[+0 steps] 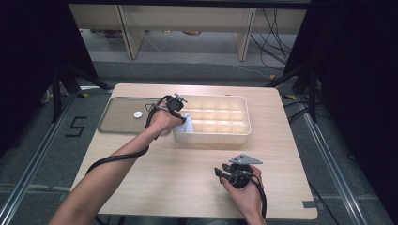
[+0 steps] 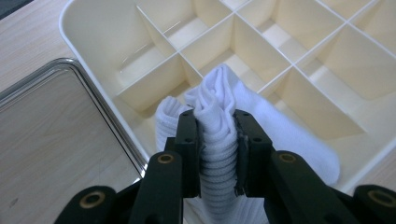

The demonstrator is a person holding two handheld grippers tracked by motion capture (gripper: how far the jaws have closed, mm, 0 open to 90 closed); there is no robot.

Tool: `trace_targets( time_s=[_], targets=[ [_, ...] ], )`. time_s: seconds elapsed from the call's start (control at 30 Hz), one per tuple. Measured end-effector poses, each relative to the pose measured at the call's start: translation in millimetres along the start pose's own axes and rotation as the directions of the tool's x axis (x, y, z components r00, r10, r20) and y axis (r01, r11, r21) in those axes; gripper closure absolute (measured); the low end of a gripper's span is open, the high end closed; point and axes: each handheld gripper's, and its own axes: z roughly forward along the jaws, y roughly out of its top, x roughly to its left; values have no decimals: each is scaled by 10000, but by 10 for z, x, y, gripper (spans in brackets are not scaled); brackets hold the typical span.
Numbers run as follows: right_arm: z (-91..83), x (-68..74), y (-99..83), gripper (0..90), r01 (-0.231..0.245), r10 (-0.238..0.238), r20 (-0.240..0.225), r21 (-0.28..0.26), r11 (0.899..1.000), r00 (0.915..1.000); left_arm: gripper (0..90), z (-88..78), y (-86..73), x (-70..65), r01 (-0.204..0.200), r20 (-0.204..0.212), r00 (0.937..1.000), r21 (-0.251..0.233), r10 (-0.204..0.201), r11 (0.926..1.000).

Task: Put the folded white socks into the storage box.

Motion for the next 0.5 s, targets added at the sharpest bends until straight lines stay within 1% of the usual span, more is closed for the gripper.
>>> trace_targets(
  time_s=[0.03, 0.07, 0.1, 0.13, 0.17, 0.5],
  targets=[
    [0, -1, 0, 607, 4, -4, 8, 4, 10000, 10000, 732, -2, -2, -4, -54, -8, 10000, 53, 54, 10000],
    [1, 1, -1, 607, -36, 36, 4, 11, 10000, 10000, 732, -1, -8, -12, -134, -53, 9999, 7, 134, 9999],
    [2, -3, -1, 607, -7, 7, 2, 8, 10000, 10000, 732, -3, -11, -11, -193, -16, 9998, 98, 193, 9998],
    [2, -4, -1, 607, 15, -15, 24, 0, 10000, 10000, 732, 2, -20, -18, -220, -66, 9997, 39, 220, 9998],
    [0, -4, -1, 607, 71, -70, 103, -35, 10000, 9999, 732, 3, -23, -17, -234, -48, 9997, 117, 234, 9997],
    [0, 0, 6, 608, 144, -143, 103, -47, 9999, 9998, 740, 17, -44, -3, -216, 160, 9997, 607, 207, 9979]
  ],
)
